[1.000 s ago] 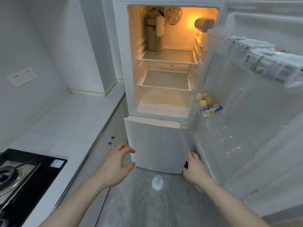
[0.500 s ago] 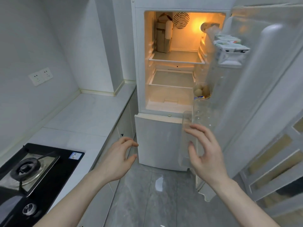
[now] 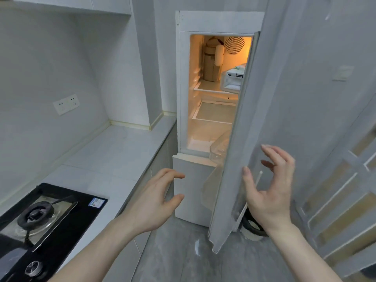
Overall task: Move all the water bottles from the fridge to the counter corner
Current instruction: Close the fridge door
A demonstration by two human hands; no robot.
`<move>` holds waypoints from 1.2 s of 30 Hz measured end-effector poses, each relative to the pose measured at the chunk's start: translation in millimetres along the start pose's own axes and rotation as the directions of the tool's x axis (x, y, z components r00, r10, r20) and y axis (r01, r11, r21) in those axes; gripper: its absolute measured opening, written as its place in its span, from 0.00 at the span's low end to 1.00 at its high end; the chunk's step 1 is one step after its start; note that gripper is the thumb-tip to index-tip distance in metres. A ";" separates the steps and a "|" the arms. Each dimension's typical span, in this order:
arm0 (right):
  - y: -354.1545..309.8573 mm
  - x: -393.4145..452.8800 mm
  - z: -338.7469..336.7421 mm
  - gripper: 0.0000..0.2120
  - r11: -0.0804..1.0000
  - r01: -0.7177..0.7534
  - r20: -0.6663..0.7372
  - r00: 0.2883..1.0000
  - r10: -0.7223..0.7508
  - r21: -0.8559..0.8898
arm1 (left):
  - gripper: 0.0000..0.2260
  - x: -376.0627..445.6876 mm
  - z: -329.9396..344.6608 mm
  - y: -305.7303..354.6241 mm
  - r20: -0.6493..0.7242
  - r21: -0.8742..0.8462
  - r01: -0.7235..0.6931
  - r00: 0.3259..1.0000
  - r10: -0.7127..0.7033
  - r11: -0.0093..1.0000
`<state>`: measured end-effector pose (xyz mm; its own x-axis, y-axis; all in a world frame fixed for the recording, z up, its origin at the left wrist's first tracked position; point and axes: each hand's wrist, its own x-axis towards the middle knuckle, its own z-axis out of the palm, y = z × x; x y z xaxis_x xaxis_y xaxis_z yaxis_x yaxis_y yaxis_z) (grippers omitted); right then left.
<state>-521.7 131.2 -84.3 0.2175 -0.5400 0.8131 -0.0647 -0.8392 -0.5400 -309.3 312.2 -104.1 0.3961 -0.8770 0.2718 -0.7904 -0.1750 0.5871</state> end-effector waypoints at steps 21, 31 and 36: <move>148.1 143.6 69.7 0.35 0.995 -0.098 0.399 0.912 0.098 -0.020 | 0.09 180.5 28.4 -28.3 -0.533 -0.279 0.221 0.774 -0.342 0.934; 209.9 193.7 136.4 0.40 0.967 -0.025 0.397 0.909 0.128 -0.253 | 0.10 283.1 0.6 -101.2 -0.502 -0.266 0.238 0.794 -0.345 0.934; 229.5 205.3 173.1 0.45 0.945 -0.011 0.355 0.925 0.133 -0.326 | 0.13 339.1 -5.6 -140.9 -0.466 -0.280 0.220 0.820 -0.332 0.934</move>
<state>-323.4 -161.1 -78.9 0.5383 -0.5885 0.6033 -0.3813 -0.8084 -0.4483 -61.0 42.0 -90.4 0.8053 -0.4526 0.3829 -0.5206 -0.2307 0.8221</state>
